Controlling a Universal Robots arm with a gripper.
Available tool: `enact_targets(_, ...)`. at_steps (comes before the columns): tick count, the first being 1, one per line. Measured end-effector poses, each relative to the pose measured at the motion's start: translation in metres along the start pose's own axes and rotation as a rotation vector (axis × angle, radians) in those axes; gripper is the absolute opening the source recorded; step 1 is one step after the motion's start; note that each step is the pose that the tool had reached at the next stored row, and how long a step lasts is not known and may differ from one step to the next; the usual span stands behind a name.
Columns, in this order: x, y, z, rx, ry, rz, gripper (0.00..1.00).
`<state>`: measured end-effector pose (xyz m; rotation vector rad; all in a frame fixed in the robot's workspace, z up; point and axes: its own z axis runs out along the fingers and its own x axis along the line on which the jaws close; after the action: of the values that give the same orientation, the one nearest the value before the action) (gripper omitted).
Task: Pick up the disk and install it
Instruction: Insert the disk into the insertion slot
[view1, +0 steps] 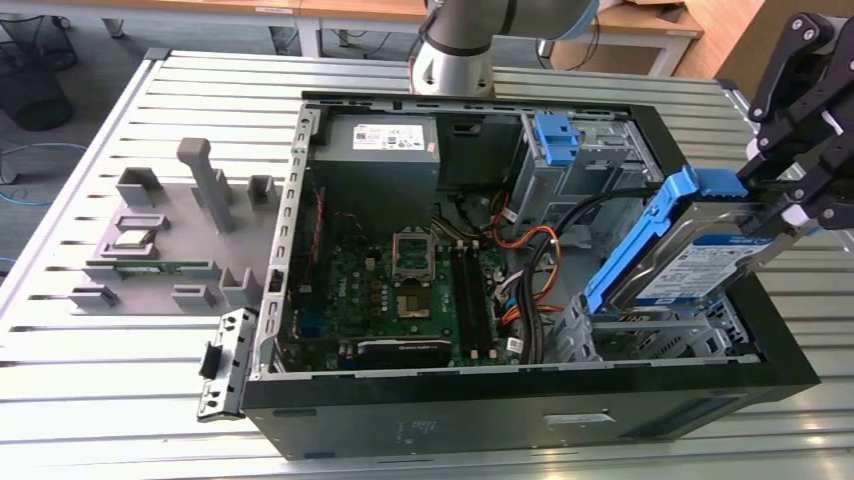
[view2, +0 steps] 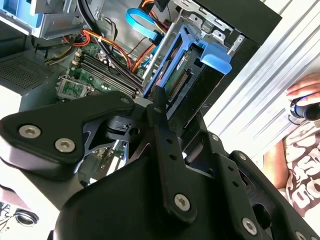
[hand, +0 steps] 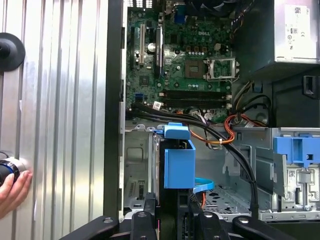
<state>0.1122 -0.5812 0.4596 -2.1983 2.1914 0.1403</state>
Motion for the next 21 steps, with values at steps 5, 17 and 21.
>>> enact_targets(5, 0.0002, -0.0018, 0.0018, 0.0005, -0.0001, 0.005, 0.35)
enact_targets(17, 0.0006, -0.002, 0.0063, 0.0005, 0.0, 0.005, 0.35)
enact_targets(21, 0.0006, -0.0021, 0.0067, 0.0006, -0.0056, 0.005, 0.35)
